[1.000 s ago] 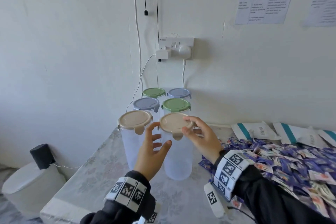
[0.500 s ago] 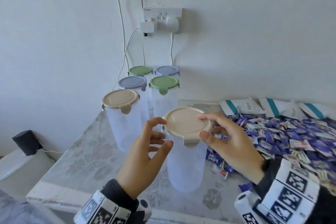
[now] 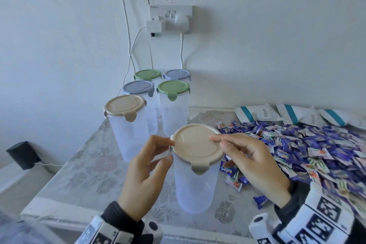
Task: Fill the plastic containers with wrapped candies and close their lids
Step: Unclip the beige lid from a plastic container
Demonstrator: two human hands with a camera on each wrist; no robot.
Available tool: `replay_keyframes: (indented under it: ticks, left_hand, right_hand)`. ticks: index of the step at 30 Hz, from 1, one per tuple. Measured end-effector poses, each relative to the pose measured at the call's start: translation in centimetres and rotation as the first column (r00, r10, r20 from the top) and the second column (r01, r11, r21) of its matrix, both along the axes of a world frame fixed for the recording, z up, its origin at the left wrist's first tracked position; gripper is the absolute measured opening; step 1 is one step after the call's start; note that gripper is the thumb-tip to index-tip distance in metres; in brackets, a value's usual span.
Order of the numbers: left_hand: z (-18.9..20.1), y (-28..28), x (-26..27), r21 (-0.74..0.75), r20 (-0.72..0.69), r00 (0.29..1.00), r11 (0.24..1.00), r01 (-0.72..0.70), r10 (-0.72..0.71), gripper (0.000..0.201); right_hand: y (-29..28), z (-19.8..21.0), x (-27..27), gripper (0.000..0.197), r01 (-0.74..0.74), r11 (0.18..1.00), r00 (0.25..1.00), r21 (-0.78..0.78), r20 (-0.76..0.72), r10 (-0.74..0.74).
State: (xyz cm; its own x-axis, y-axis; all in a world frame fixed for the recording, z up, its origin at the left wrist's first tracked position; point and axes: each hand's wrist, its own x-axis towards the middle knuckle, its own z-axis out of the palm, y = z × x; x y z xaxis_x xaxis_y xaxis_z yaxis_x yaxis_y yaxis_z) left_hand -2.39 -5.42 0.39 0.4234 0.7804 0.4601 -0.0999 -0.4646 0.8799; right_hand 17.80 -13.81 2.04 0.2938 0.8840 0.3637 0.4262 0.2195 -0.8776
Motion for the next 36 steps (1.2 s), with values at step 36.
replay_keyframes:
  ticks: [36]
  left_hand:
    - [2.3,2.6,1.4,-0.261,-0.04,0.993,0.961,0.095,-0.109,0.021]
  right_hand:
    - [1.3,2.5,1.5,0.018,-0.298,0.925,0.897,-0.236,-0.401,0.187]
